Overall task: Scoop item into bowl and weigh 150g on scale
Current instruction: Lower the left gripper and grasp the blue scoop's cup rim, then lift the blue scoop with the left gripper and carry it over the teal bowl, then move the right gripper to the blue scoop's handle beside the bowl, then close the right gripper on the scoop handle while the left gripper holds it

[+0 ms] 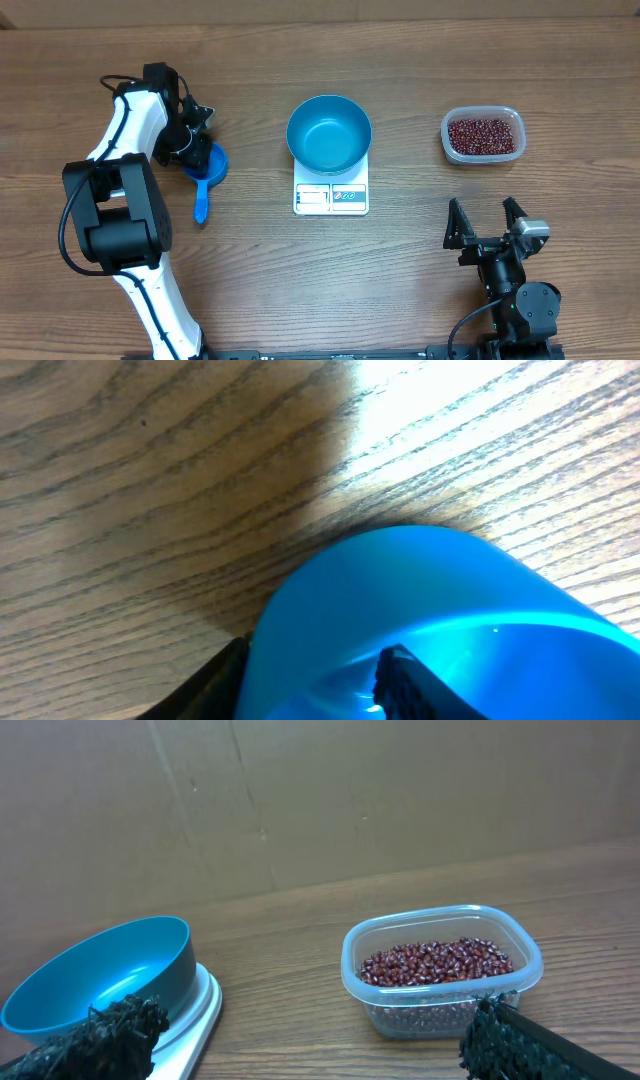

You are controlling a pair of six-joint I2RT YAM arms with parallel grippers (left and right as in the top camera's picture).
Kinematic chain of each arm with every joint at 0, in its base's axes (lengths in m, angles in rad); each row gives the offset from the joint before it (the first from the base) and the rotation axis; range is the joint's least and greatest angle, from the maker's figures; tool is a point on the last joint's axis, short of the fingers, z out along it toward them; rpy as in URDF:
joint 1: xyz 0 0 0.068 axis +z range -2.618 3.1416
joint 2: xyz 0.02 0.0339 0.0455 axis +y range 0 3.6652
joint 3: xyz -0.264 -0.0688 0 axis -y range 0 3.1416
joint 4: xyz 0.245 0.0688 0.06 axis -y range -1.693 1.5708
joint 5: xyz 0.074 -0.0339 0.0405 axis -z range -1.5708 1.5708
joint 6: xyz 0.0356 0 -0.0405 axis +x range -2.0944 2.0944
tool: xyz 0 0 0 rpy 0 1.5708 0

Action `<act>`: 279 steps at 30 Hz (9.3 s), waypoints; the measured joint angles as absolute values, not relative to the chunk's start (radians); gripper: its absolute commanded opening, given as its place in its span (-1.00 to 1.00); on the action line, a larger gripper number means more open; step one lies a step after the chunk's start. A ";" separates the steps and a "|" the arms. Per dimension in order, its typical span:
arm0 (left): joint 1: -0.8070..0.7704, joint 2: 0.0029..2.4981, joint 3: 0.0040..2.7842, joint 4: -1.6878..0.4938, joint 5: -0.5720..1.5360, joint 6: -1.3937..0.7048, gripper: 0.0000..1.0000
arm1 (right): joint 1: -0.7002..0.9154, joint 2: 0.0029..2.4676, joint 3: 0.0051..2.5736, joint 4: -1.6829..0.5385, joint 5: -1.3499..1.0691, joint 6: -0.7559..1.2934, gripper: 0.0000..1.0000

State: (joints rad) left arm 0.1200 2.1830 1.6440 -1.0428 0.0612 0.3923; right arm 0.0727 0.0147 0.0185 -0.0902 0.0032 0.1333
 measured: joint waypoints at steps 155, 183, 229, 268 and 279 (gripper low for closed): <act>-0.539 2.194 2.458 -1.684 -0.015 -1.464 -0.92 | 0.073 0.015 0.019 -0.090 -0.020 0.134 0.99; -0.539 2.194 2.460 -1.672 -0.023 -1.358 -0.91 | 0.073 0.654 0.904 -0.660 -0.469 0.289 1.00; -0.548 2.194 2.460 -1.645 0.222 -1.543 -0.92 | 0.073 1.127 0.911 -0.263 -0.673 0.828 0.23; -0.629 2.194 2.460 -1.579 0.229 -1.595 -0.91 | 0.073 1.127 0.911 -0.280 -0.659 0.841 -0.68; -0.629 2.194 2.460 -1.578 0.233 -1.598 -0.91 | 0.073 1.127 0.911 -0.281 -0.647 0.841 -0.67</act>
State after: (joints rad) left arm -0.6289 2.1941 2.4599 -1.5784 0.2325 -1.5982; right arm 0.0727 1.1271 0.9108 -0.2806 -0.6468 0.8410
